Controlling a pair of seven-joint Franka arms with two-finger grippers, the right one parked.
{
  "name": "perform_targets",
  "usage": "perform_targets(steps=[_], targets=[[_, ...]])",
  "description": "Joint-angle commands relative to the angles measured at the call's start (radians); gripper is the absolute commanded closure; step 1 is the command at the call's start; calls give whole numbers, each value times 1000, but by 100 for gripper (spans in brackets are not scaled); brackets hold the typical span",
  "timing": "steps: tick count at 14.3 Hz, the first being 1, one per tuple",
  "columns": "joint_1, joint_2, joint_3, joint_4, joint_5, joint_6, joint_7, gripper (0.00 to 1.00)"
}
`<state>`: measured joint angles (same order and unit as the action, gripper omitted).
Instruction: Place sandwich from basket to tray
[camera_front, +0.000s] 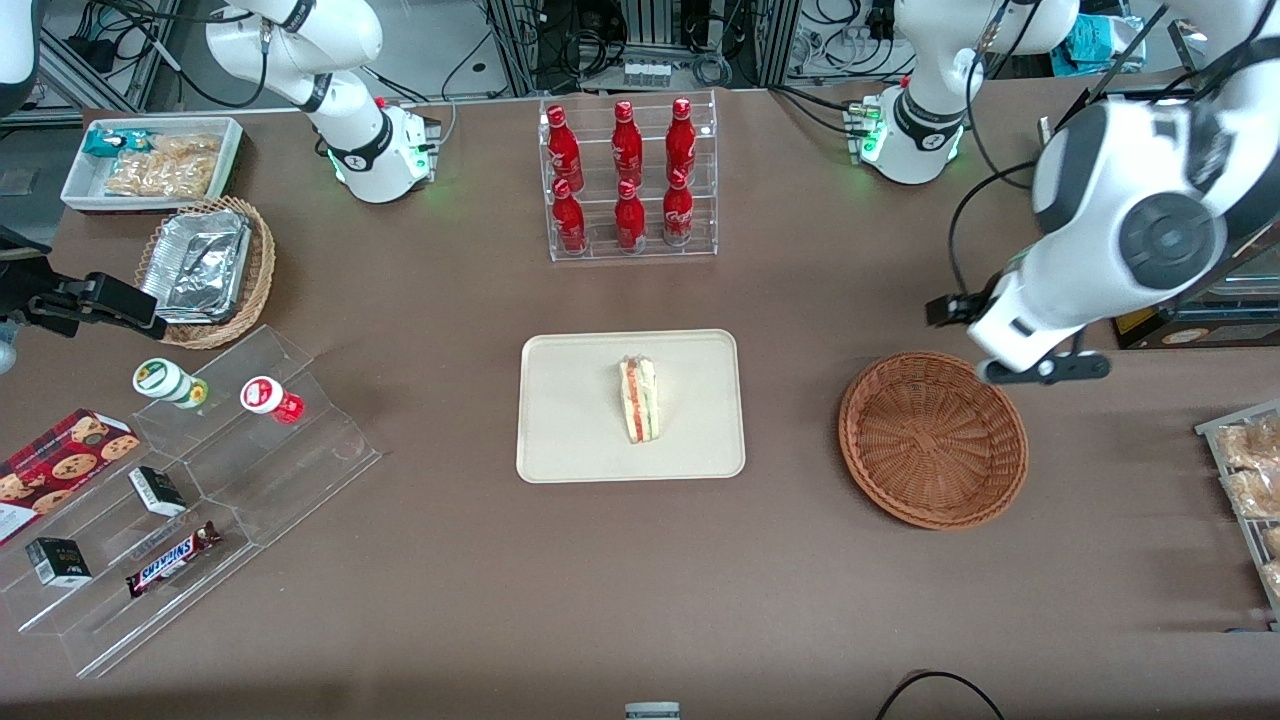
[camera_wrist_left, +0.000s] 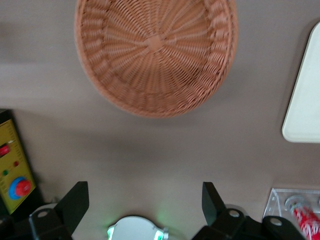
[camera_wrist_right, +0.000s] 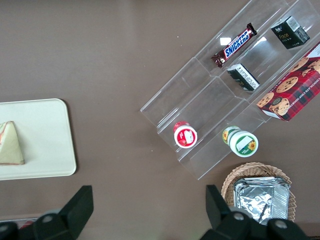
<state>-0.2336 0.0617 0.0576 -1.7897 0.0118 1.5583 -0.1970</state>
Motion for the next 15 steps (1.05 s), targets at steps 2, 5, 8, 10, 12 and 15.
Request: perform_targets(steps=[2, 5, 8, 10, 12, 15], targets=[[110, -82, -56, 3, -12, -47, 66, 0], [227, -85, -159, 62, -12, -63, 71, 0], [275, -72, -165, 131, -16, -52, 76, 0], [286, -68, -165, 154, -13, -49, 128, 0], [286, -66, -162, 156, -9, -46, 185, 0], [284, -54, -162, 159, -9, 8, 174, 0]])
